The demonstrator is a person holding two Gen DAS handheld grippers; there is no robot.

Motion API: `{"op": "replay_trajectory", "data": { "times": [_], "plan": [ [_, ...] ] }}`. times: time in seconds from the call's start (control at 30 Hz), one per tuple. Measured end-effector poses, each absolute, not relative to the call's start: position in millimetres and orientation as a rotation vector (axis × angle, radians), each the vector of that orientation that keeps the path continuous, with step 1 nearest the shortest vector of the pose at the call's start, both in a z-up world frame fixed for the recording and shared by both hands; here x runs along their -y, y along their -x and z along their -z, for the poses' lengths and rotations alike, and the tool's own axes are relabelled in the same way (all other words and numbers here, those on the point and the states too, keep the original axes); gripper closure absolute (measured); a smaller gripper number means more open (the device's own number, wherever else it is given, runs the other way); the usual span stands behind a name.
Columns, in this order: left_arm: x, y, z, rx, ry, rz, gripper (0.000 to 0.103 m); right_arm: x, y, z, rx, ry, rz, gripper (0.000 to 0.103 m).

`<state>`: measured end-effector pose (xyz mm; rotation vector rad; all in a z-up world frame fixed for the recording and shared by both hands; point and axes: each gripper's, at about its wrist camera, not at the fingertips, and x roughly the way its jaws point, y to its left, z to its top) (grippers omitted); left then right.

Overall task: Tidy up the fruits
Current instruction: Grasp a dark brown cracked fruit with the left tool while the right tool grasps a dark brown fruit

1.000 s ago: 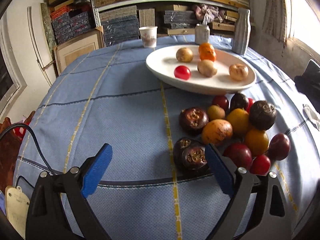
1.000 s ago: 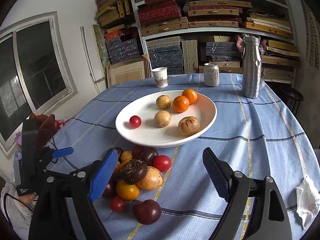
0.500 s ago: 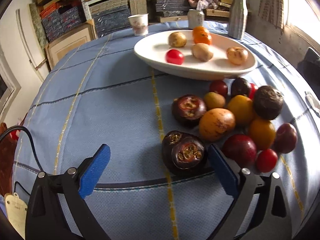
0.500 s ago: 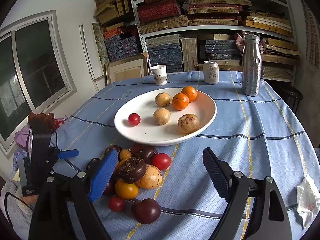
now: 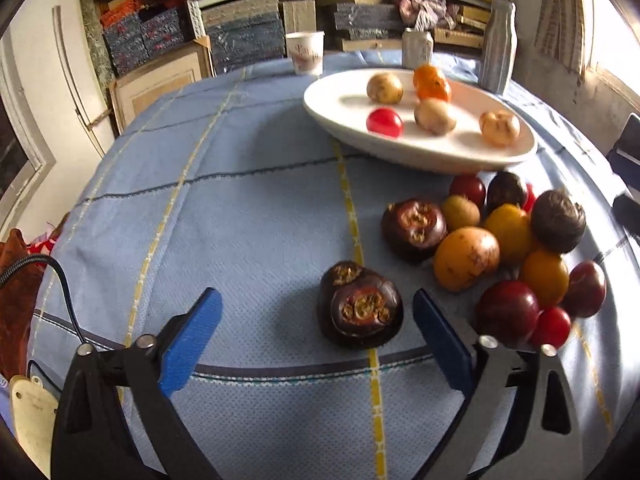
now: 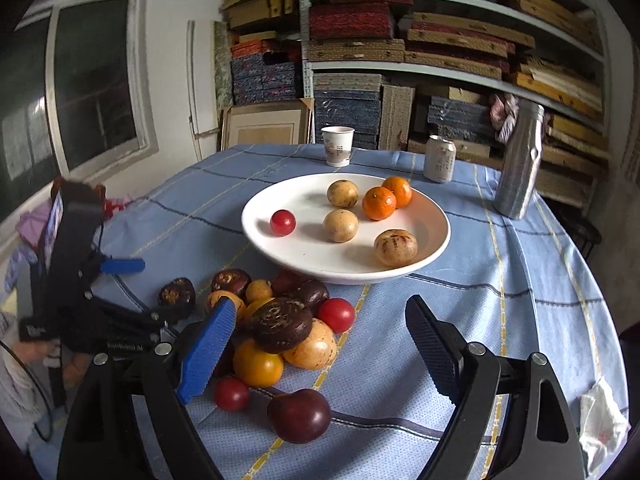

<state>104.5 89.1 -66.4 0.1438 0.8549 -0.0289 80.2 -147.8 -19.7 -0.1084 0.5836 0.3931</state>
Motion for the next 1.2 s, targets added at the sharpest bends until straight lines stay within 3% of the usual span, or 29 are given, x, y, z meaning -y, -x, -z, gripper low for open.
{"op": "replay_trajectory", "data": {
  "times": [0.17, 0.43, 0.67, 0.83, 1.2],
  "plan": [
    [-85.2, -105.0, 67.4, -0.862, -0.141, 0.051, 0.03, 126.7, -74.2, 29.3, -0.571, 0.225, -0.38, 0.016],
    [-83.8, -107.5, 72.6, -0.9, -0.121, 0.091, 0.045, 120.1, -81.8, 38.2, -0.623, 0.248, -0.385, 0.034],
    [-84.0, -109.5, 75.4, -0.918, -0.096, 0.119, 0.052, 117.7, -86.8, 42.5, -0.644, 0.244, -0.383, 0.037],
    [-83.7, -109.3, 74.9, -0.918, -0.095, 0.121, 0.053, 112.2, -88.6, 46.1, -0.669, 0.264, -0.405, 0.062],
    [-86.5, -108.9, 73.6, -0.914, -0.07, 0.128, 0.058, 123.1, -89.9, 41.7, -0.659, 0.211, -0.392, 0.062]
  ]
}}
